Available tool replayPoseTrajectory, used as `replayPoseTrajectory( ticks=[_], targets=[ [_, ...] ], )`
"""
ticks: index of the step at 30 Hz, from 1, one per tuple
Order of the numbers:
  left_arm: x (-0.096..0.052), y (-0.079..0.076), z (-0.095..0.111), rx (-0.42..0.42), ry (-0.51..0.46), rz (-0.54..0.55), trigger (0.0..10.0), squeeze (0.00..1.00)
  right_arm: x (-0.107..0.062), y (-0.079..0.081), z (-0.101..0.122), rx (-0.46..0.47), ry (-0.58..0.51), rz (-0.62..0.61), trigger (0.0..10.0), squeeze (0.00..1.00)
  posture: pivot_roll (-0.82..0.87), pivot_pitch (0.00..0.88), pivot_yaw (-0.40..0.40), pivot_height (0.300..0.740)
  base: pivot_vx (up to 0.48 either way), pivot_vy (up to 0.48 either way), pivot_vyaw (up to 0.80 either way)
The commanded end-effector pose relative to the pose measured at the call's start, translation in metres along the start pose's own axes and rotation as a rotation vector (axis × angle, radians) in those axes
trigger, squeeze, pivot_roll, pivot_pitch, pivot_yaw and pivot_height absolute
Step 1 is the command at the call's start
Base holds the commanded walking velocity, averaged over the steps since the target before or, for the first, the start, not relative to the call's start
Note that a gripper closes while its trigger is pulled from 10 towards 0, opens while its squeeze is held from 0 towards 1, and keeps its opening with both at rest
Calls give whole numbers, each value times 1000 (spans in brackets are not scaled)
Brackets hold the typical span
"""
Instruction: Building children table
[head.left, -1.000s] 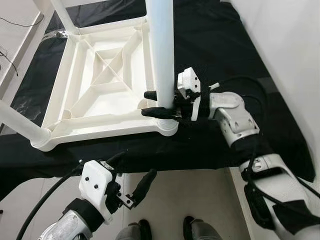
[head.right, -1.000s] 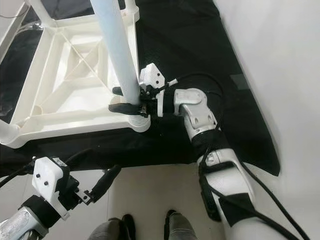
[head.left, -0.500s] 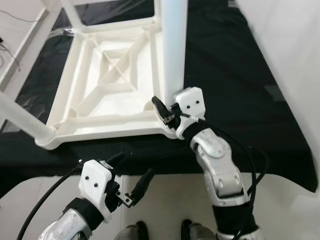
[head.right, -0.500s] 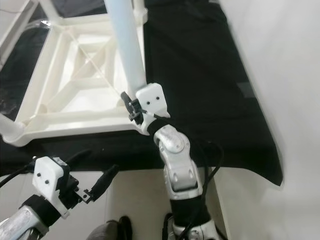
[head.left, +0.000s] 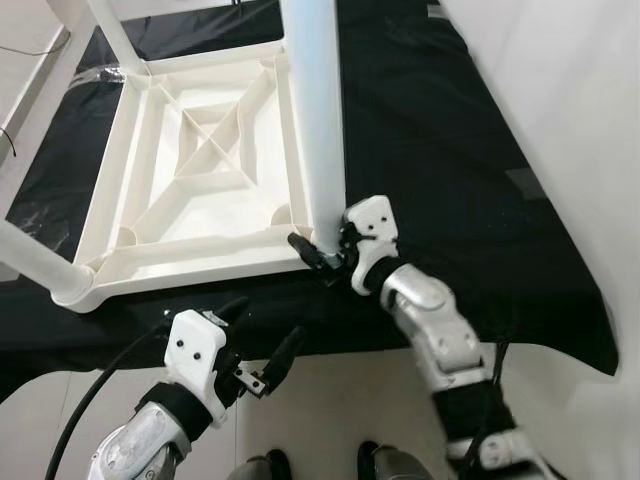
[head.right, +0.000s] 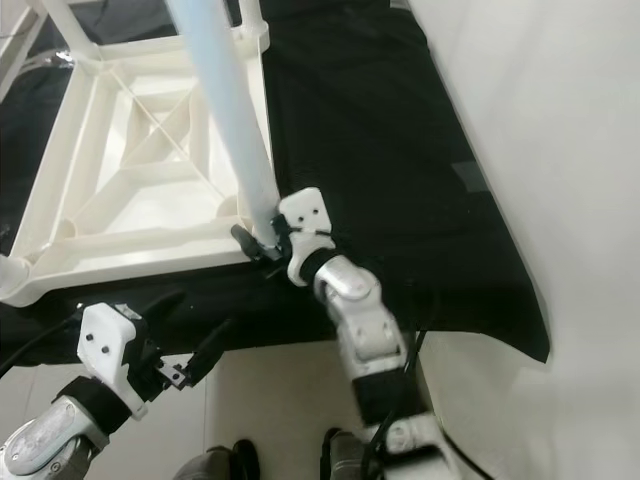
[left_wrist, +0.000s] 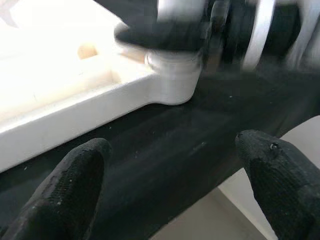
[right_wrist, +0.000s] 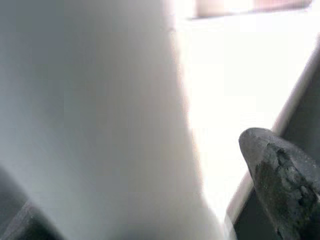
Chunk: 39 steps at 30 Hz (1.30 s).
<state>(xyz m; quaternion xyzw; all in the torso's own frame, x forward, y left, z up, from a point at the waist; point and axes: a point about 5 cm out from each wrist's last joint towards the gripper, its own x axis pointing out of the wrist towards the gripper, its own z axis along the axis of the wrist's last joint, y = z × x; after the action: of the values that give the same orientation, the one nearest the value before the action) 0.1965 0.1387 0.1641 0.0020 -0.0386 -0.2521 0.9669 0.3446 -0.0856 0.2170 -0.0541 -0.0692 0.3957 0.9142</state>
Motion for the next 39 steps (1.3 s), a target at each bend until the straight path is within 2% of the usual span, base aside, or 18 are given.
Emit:
replayPoseTrajectory(
  ticks=[1,5,9,10,13,14,16,17,18,23,25,32,33,35,36,37,38,39],
  targets=[
    [-2,1,-6,1,21,9,10000,0,2,3,12,-12,-68,78,10000,1000,15,181,46,740,0,0,0],
    [2,3,-9,12,12,14,10000,0,2,-7,21,-145,-10,303,10000,965,24,163,40,740,0,0,0],
    [3,3,-10,15,9,14,10000,0,4,-11,23,-159,-10,344,10000,965,25,163,39,740,0,0,0],
    [4,3,-11,16,8,13,10000,0,8,-13,22,-174,4,357,10000,0,28,158,37,740,0,0,0],
    [6,3,-12,31,9,10,10000,0,15,-15,20,-171,38,433,10000,0,29,152,34,740,0,0,0],
    [7,2,-13,47,12,9,10000,0,19,-16,19,-159,50,460,8000,0,29,149,31,740,0,0,0],
    [7,2,-13,47,12,9,10000,0,19,-16,19,-159,50,460,8000,0,29,149,31,740,0,0,0],
    [7,2,-13,71,17,11,10000,0,21,-17,17,-138,57,480,2039,0,32,144,27,740,0,0,0],
    [8,1,-14,101,23,17,10000,0,22,-19,14,-115,69,486,0,0,34,137,23,740,0,0,0],
    [9,0,-15,149,29,31,10000,0,23,-21,10,-93,84,496,0,0,33,134,22,740,0,0,0],
    [9,-1,-15,280,35,73,10000,0,18,-28,1,-69,103,449,0,0,28,125,21,740,0,0,0],
    [5,-6,-17,440,55,112,10000,0,7,-39,-12,-38,129,341,0,0,23,124,19,740,0,0,0],
    [3,-9,-19,497,72,118,10000,0,0,-38,-23,-6,150,258,0,0,19,121,14,740,0,0,0],
    [1,-13,-23,598,95,129,10000,0,-14,-27,-53,8,247,-157,0,0,15,120,13,740,0,0,0],
    [1,-13,-23,598,95,129,10000,0,-14,-27,-53,8,247,-157,0,0,15,120,13,740,0,0,0],
    [1,-14,-24,620,99,129,10000,0,-20,-25,-59,1,270,-270,0,0,15,120,13,740,0,0,0],
    [4,-16,-29,640,123,108,10000,0,-30,5,-72,32,310,-314,0,0,-3,131,32,740,0,0,0],
    [4,-16,-29,640,123,108,10000,0,-30,5,-72,32,310,-314,0,0,-3,131,32,740,0,0,0]
  ],
)
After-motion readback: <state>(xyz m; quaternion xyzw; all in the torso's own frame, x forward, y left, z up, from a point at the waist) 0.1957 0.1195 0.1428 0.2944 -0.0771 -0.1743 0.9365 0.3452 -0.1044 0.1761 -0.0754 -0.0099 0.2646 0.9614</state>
